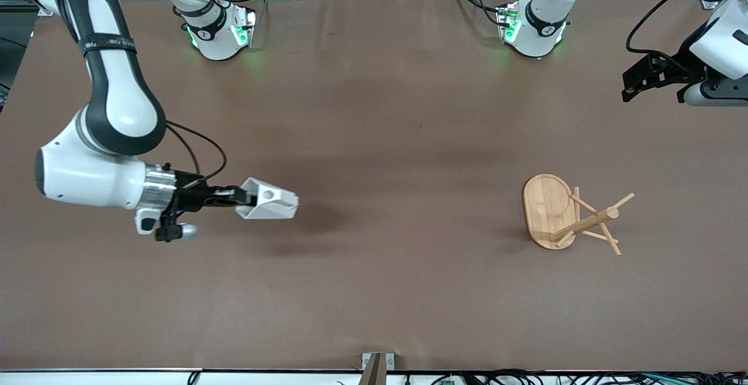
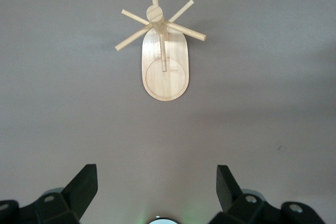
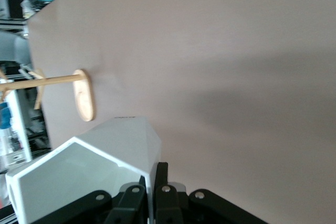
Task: Hang cup on rack
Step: 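Lift the cup with the right gripper while the left gripper approaches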
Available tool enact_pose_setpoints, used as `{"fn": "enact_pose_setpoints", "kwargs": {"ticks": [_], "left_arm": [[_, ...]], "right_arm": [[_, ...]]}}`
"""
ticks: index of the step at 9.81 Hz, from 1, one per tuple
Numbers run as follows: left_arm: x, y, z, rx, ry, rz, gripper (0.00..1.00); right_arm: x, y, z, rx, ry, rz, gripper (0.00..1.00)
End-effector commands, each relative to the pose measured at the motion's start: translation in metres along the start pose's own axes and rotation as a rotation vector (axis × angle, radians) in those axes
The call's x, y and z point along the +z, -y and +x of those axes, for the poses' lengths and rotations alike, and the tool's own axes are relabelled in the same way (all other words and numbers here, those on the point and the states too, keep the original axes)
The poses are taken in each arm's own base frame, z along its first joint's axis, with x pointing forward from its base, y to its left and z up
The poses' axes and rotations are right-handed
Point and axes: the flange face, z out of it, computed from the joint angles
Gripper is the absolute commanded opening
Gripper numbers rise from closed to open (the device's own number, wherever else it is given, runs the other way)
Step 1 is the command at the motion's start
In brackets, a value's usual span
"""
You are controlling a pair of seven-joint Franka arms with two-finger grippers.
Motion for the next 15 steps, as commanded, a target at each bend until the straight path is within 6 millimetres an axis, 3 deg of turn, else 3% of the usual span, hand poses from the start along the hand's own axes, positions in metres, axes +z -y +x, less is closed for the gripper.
{"fn": "enact_pose_setpoints", "kwargs": {"ticks": [1, 3, 6, 7, 9, 13, 15], "left_arm": [[0.008, -0.019, 0.012, 0.116, 0.025, -0.013, 1.0], [0.009, -0.062, 0.014, 0.361, 0.023, -0.057, 1.0], [-0.002, -0.157, -0.01, 0.599, -0.004, -0.066, 1.0], [0.003, -0.191, -0.017, 0.668, 0.002, -0.072, 1.0], [0.0, -0.246, -0.028, 0.803, -0.068, -0.11, 1.0], [0.002, -0.304, -0.051, 0.984, -0.12, -0.149, 1.0], [0.01, -0.32, -0.045, 1.073, -0.163, -0.165, 1.0]], "right_arm": [[0.025, 0.046, -0.022, 0.0, 0.026, 0.104, 0.0], [0.045, 0.066, -0.029, 0.028, 0.042, 0.205, 0.0], [0.072, 0.099, -0.044, 0.049, 0.08, 0.319, 0.0], [0.077, 0.109, -0.048, 0.046, 0.084, 0.347, 0.0], [0.085, 0.117, -0.052, 0.053, 0.096, 0.402, 0.0], [0.117, 0.134, -0.065, 0.026, 0.128, 0.485, 0.0], [0.12, 0.138, -0.07, 0.009, 0.197, 0.504, 0.0]]}}
